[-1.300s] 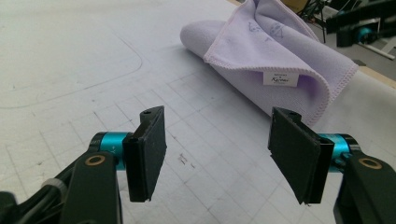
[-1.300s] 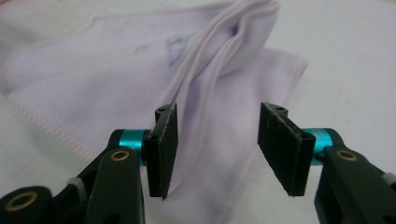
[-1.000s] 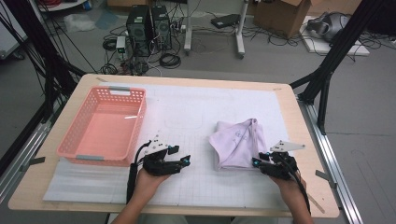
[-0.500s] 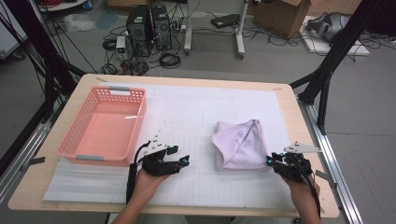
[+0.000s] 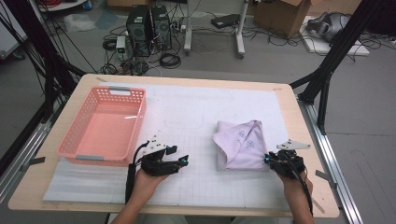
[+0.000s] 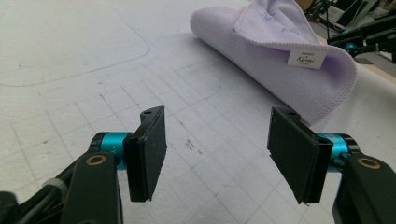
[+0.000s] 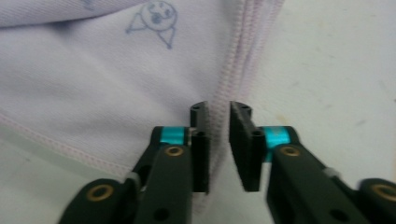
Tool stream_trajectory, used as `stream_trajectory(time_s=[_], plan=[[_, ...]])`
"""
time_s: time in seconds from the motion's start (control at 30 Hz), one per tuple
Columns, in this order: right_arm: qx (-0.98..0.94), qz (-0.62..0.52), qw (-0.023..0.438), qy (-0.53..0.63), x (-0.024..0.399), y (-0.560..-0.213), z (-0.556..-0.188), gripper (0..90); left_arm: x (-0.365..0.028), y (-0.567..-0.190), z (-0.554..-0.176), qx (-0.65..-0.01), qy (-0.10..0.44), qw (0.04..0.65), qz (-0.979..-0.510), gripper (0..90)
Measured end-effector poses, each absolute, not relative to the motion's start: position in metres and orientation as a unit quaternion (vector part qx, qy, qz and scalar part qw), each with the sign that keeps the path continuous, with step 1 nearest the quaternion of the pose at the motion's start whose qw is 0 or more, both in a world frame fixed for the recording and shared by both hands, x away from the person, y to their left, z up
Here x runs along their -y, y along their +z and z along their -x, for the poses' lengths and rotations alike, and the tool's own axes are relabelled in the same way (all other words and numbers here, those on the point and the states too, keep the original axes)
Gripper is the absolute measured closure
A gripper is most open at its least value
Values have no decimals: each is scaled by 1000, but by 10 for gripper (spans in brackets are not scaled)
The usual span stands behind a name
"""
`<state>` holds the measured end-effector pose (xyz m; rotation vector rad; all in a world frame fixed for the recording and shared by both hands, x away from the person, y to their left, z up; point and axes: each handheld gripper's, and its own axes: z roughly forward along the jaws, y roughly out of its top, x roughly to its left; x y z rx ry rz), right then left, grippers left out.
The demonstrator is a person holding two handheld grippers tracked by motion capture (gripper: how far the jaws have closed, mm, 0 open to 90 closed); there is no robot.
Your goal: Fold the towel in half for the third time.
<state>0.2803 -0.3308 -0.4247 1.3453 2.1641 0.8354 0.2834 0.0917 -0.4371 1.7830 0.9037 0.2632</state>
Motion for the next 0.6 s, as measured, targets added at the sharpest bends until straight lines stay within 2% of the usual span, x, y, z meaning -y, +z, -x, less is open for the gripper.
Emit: stream_trajectory(time_s=[0.03, 0.13, 0.3, 0.6], plan=[[-782, -489, 237, 304, 331, -423, -279, 638, -92, -437, -283, -379, 111, 534, -748, 377], [-774, -474, 232, 350, 331, -416, -276, 567, -93, -437, -284, -379, 110, 536, -746, 377], [-787, -429, 230, 379, 310, -403, -281, 524, -96, -436, -285, -382, 112, 538, -744, 377], [-815, -381, 170, 402, 258, -402, -321, 485, -97, -436, -285, -382, 117, 537, -744, 377]])
